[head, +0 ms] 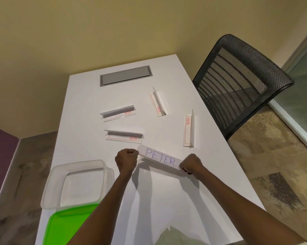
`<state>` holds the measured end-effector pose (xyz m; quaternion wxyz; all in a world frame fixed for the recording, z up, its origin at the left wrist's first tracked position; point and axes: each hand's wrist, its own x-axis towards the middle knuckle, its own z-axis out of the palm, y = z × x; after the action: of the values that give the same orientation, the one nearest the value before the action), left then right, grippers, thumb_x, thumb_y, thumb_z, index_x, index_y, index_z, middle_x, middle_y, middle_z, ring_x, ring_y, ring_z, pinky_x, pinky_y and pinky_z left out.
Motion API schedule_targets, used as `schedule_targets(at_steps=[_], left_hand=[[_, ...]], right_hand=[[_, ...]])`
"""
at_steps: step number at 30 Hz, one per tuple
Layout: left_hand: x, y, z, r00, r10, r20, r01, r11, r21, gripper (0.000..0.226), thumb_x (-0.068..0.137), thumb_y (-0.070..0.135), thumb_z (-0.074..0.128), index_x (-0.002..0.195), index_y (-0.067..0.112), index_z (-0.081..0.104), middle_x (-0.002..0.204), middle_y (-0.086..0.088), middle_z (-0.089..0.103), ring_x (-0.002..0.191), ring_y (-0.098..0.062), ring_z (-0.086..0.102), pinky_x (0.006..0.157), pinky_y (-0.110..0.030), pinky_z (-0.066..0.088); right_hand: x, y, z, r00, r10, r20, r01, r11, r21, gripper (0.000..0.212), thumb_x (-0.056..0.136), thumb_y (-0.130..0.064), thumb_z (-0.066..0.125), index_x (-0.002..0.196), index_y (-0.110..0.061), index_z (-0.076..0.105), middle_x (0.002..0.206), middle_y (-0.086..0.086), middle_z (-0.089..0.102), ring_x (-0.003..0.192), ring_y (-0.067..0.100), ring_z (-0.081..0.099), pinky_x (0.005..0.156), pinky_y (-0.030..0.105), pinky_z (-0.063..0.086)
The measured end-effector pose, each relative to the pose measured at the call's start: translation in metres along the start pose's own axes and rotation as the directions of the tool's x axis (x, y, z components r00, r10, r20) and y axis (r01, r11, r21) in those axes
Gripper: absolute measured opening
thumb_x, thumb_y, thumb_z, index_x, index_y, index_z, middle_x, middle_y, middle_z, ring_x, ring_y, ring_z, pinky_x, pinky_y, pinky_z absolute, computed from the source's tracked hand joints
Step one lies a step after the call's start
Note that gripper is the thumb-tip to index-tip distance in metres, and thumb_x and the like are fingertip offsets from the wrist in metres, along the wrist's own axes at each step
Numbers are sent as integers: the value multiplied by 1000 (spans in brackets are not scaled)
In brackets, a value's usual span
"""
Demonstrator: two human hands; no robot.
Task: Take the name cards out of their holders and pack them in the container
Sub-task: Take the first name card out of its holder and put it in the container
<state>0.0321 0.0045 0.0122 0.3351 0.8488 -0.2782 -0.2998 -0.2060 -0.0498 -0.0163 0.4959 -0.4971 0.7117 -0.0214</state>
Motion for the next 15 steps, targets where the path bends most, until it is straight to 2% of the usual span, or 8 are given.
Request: schedule_targets(at_steps=[2, 4, 5, 6, 7, 9, 13, 15], left_hand=[[1, -3, -5, 1000, -15, -16, 15, 999, -32, 10, 75, 17, 66, 68, 12, 72, 67, -4, 71, 70, -24, 60, 69, -29, 43], [0, -9, -8, 1000, 12, -16, -13, 999, -42, 14, 77, 18, 66, 63, 21, 66, 62, -7, 67, 65, -22, 53, 69, -30, 41], [0, -13, -8, 999, 27, -20, -28, 999, -39, 20, 78, 17, 67, 61, 24, 59, 62, -8, 68, 65, -21, 53, 69, -29, 41], [0, -17, -9, 999, 34, -21, -35, 999, -38, 16, 80, 17, 67, 66, 24, 70, 64, -7, 70, 67, -21, 56, 70, -29, 41], [-1, -21, -9, 999, 33, -26, -34, 998, -47, 12, 82, 16, 68, 74, 11, 75, 67, -5, 72, 70, -19, 61, 70, -26, 41], [-3, -29, -9, 999, 30, -32, -31, 998, -56, 11, 83, 16, 69, 86, 13, 79, 72, -3, 74, 78, -18, 68, 72, -23, 40], [-9, -41, -4, 997, 61, -40, -61, 998, 17, 15, 84, 17, 69, 93, 10, 78, 89, -7, 78, 88, -21, 70, 75, -23, 44], [-11, -46, -2, 996, 75, -56, -70, 994, 87, 16, 85, 19, 69, 95, 10, 78, 93, -7, 77, 90, -23, 70, 75, -23, 45]], right_hand=[[5, -7, -3, 999, -35, 22, 36, 999, -35, 12, 75, 2, 58, 69, -6, 53, 69, 12, 56, 66, 22, 54, 55, 21, 41], [5, -11, -5, 997, -79, 9, 79, 997, -11, 6, 80, -2, 59, 83, -7, 61, 79, 10, 57, 76, 23, 54, 66, 23, 44], [5, -12, -5, 993, -116, -18, 116, 993, -4, 7, 79, -3, 61, 81, -9, 63, 77, 8, 56, 74, 23, 52, 66, 24, 43], [3, -14, -5, 985, -159, -61, 159, 987, 6, 13, 74, 0, 62, 69, -12, 60, 70, 6, 52, 68, 23, 47, 62, 24, 39], [2, -15, -4, 975, -197, -108, 199, 980, 9, 24, 69, 4, 62, 56, -14, 52, 62, 4, 47, 63, 22, 42, 57, 24, 35], [1, -16, 0, 953, -244, -183, 251, 968, 19, 35, 65, 7, 60, 46, -16, 42, 55, -1, 44, 58, 21, 42, 50, 23, 31], [8, -9, 7, 925, -282, -255, 295, 955, 15, 18, 72, 2, 56, 66, -12, 66, 72, 0, 69, 72, 19, 63, 58, 23, 43], [11, -4, 12, 920, -280, -273, 295, 955, 14, 18, 76, -1, 56, 77, -12, 71, 78, 1, 72, 75, 19, 65, 63, 25, 49]])
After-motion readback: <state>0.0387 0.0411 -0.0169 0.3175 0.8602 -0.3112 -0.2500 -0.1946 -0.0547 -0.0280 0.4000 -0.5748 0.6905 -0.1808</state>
